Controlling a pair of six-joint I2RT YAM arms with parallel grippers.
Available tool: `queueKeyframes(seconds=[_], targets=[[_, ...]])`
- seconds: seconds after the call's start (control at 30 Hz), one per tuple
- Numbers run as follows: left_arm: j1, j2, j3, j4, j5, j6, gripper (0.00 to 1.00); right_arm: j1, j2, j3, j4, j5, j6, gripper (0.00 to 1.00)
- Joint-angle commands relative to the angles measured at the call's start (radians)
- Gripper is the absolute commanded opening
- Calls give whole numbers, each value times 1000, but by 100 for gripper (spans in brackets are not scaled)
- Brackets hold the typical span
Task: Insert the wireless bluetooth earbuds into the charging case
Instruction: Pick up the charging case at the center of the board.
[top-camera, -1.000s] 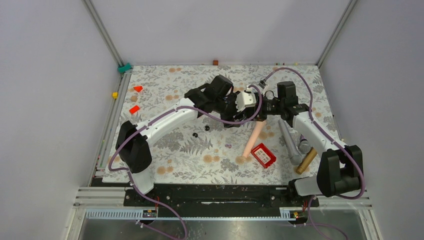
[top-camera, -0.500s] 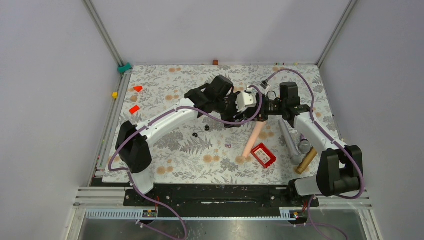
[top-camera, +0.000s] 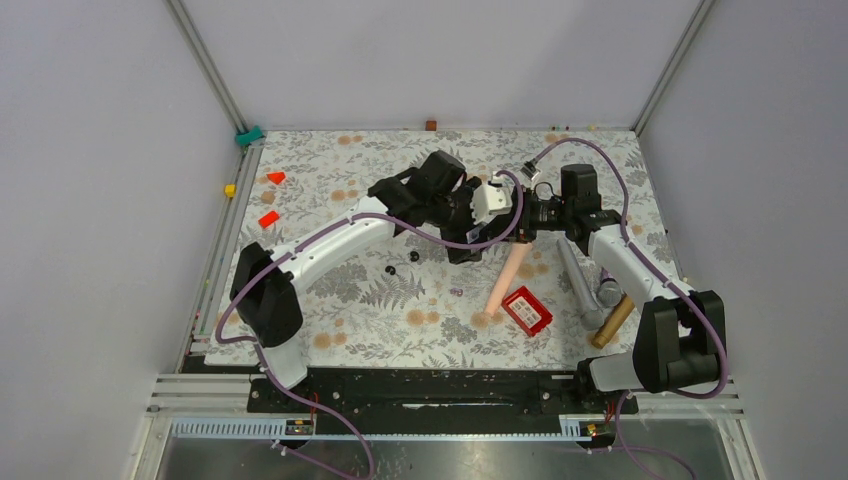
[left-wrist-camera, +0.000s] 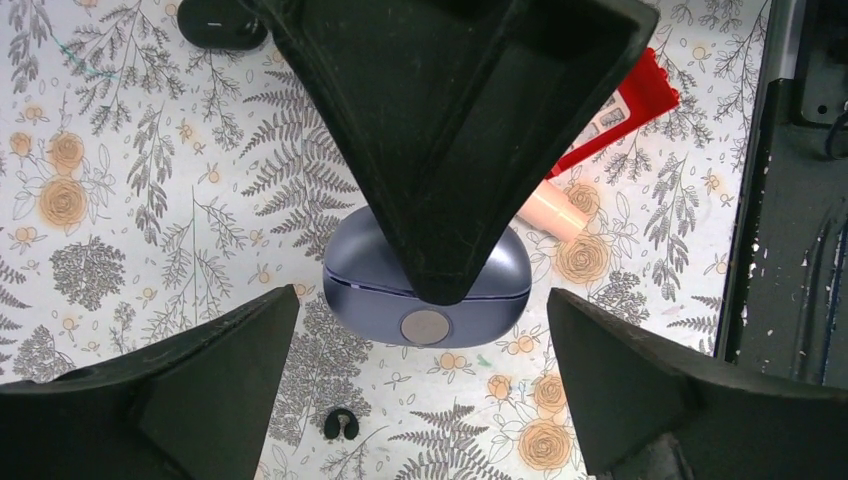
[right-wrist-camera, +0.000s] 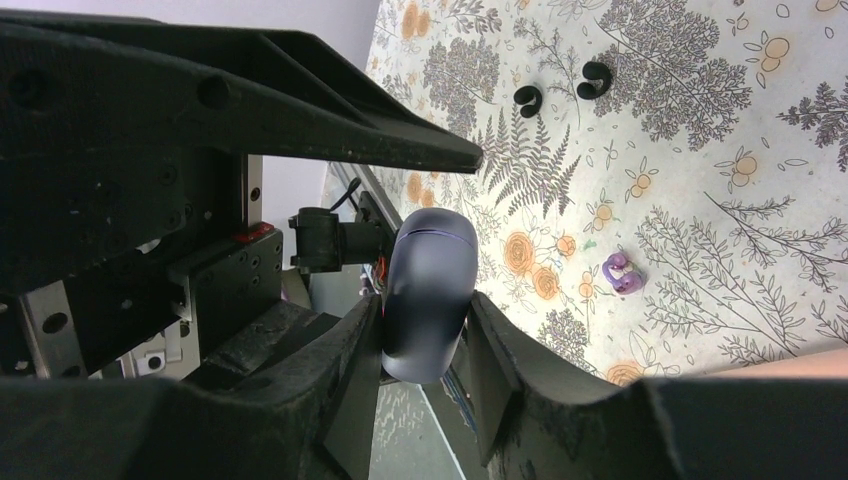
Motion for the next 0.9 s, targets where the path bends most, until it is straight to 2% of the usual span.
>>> queueKeyframes(seconds=[0.0,0.13,0.33,0.47,0.57,0.7,0.87], targets=[[6,-69,6,-16,38,3,99,-2,-29,34,-19,-34,-67,22],[67,-189,-33,-57,122,18,99,0,-62,72,-108,-20,-151,21],[259,-380,-156,-106,348,42,99,70,-134,199,-279,40,-359,21],[265,-402,-171,-288,439,158,99,200,-164,314,-348,130,-497,22],[266,-398,-177,-357,535,181,99,294,-160,376,-358,174,-562,22],[283,-398,-204,-333,666,138,99,387,-143,428,-393,178,-641,22],[288,-384,-236,-281,770,70,99,436,-169,353,-355,168,-677,24]])
